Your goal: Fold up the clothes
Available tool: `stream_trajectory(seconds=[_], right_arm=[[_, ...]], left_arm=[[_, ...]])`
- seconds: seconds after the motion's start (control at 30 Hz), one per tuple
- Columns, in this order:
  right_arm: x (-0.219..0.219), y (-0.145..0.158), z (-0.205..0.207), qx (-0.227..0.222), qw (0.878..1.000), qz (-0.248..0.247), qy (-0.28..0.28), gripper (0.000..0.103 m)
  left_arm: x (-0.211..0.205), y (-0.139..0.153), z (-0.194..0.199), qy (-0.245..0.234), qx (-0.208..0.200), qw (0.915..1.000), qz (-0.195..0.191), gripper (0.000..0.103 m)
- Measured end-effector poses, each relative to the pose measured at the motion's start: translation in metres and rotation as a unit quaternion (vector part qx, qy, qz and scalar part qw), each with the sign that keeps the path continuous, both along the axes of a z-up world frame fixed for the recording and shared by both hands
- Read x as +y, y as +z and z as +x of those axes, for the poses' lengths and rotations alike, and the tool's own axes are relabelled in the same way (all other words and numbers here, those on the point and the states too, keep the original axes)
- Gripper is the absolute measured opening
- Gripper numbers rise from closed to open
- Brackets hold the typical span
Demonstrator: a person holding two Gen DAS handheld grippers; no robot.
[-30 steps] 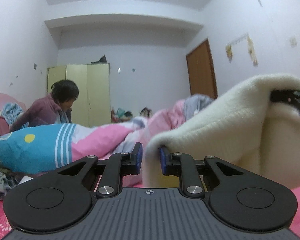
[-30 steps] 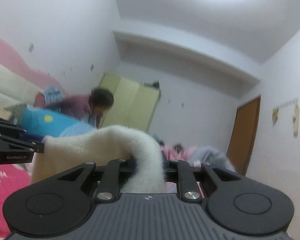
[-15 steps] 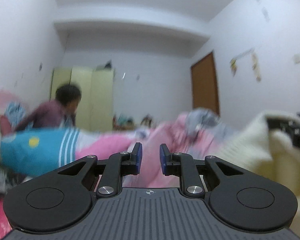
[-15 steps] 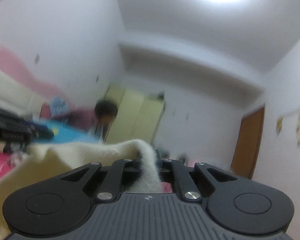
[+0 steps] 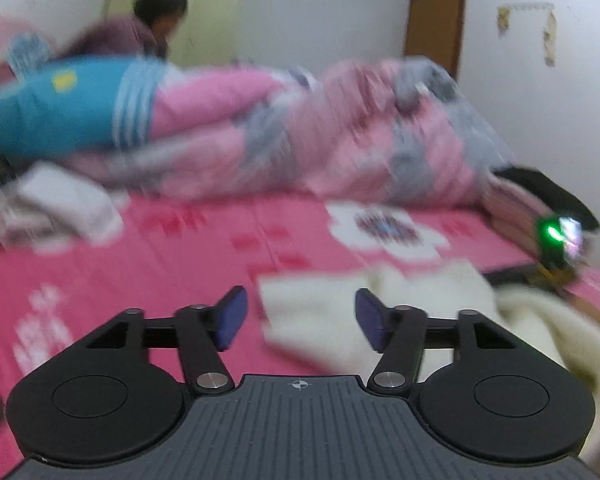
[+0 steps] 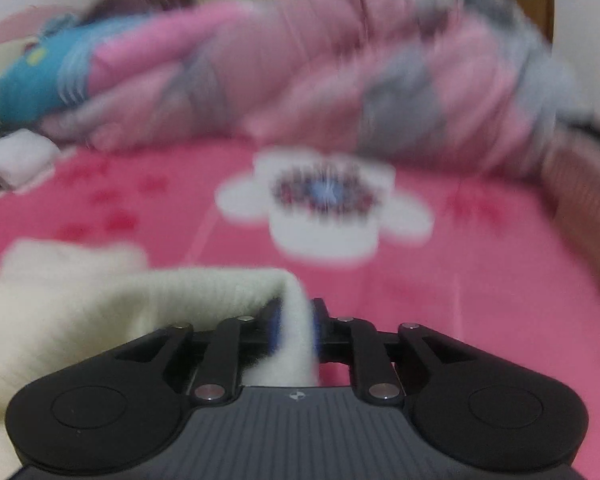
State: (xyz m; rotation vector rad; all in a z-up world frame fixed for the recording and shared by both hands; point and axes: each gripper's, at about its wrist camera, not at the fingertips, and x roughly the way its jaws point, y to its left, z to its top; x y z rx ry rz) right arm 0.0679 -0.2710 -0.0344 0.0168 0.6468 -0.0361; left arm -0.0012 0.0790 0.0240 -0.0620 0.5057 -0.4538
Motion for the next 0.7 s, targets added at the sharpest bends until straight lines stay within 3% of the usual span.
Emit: stream_trajectory(seconds=[0.1, 0.23, 0.43, 0.53, 0.6, 0.7], right_arm=[[-0.022, -0.007, -0.012, 0.002, 0.998, 0.063, -0.021, 0.049], [-0.037, 0.010, -0.032, -0.001, 0.996, 0.085, -0.025, 0.052], [-0.047, 0.061, -0.078, -0.057, 0.994, 0.088, -0.032, 0.066], [-0.048, 0.084, -0.104, -0.072, 0.989, 0.130, -0.021, 0.076], [-0.038, 0.094, -0.112, -0.057, 0.986, 0.154, 0.006, 0.086], [-0.007, 0.098, -0.113, -0.034, 0.990, 0.127, 0.042, 0.103]], left_arm=[[-0.002, -0.009, -0.017, -0.026, 0.026, 0.9993, -0.004, 0.064], [-0.010, -0.008, -0.025, -0.055, 0.028, 0.9980, -0.013, 0.068], [-0.024, 0.003, -0.026, -0.095, -0.003, 0.9949, -0.032, 0.073], [-0.040, -0.002, -0.020, -0.112, -0.001, 0.9937, -0.001, 0.074], [-0.053, -0.007, -0.017, -0.118, 0.001, 0.9926, 0.031, 0.074], [-0.070, -0.015, -0.014, -0.125, -0.004, 0.9904, 0.060, 0.082]])
